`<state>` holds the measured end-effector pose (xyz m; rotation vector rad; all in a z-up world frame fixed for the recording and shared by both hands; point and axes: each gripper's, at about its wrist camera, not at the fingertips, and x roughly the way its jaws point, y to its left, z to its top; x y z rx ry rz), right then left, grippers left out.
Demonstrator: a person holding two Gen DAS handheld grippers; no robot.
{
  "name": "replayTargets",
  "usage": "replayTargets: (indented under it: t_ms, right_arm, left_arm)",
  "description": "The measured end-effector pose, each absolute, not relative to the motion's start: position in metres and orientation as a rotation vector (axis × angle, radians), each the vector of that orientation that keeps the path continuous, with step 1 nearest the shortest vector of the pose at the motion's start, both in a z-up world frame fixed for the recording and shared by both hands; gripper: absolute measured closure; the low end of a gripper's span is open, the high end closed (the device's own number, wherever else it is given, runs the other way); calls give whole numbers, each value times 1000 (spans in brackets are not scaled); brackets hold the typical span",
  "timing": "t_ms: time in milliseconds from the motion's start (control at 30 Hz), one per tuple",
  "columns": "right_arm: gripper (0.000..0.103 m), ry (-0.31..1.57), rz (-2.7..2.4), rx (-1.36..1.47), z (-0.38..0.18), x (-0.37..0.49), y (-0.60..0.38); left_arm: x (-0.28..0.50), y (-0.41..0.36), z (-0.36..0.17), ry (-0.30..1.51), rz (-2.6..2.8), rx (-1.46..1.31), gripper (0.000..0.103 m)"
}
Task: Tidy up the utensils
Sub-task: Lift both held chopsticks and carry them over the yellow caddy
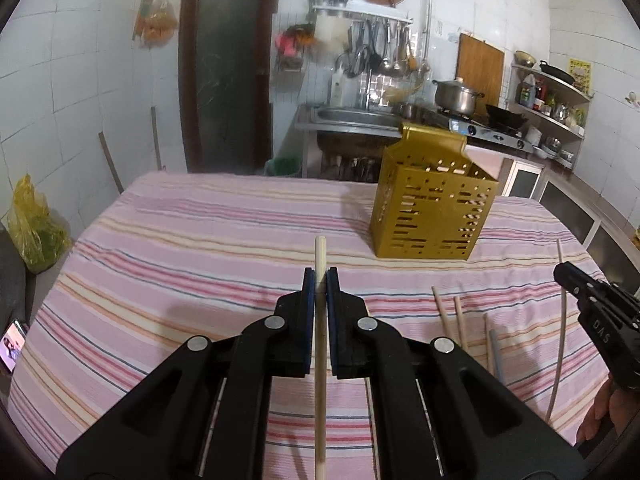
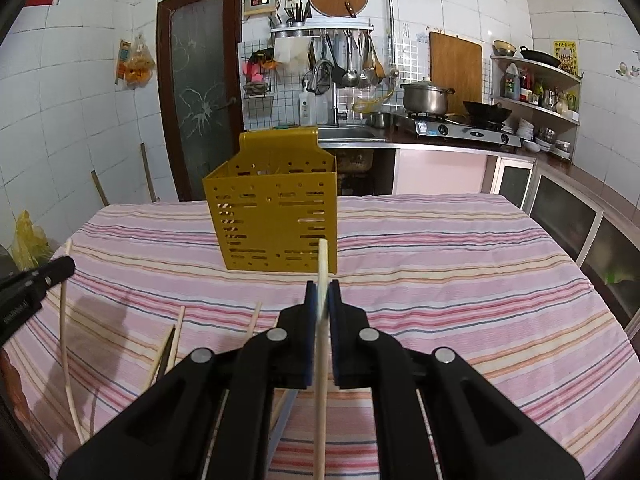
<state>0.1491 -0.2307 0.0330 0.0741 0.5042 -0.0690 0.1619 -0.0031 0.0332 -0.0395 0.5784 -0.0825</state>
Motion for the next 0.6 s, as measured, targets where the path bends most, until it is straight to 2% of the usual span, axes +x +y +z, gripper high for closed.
replayTargets:
  t_ms: [167,600]
  right_arm:
    - [97,499,-73,112,34,145,-240]
    - [97,329,-93,51,64,130,-230]
  left_arm:
    - [159,9,42,561,-88,-82,99]
    - [145,4,61,421,-80,-76,99]
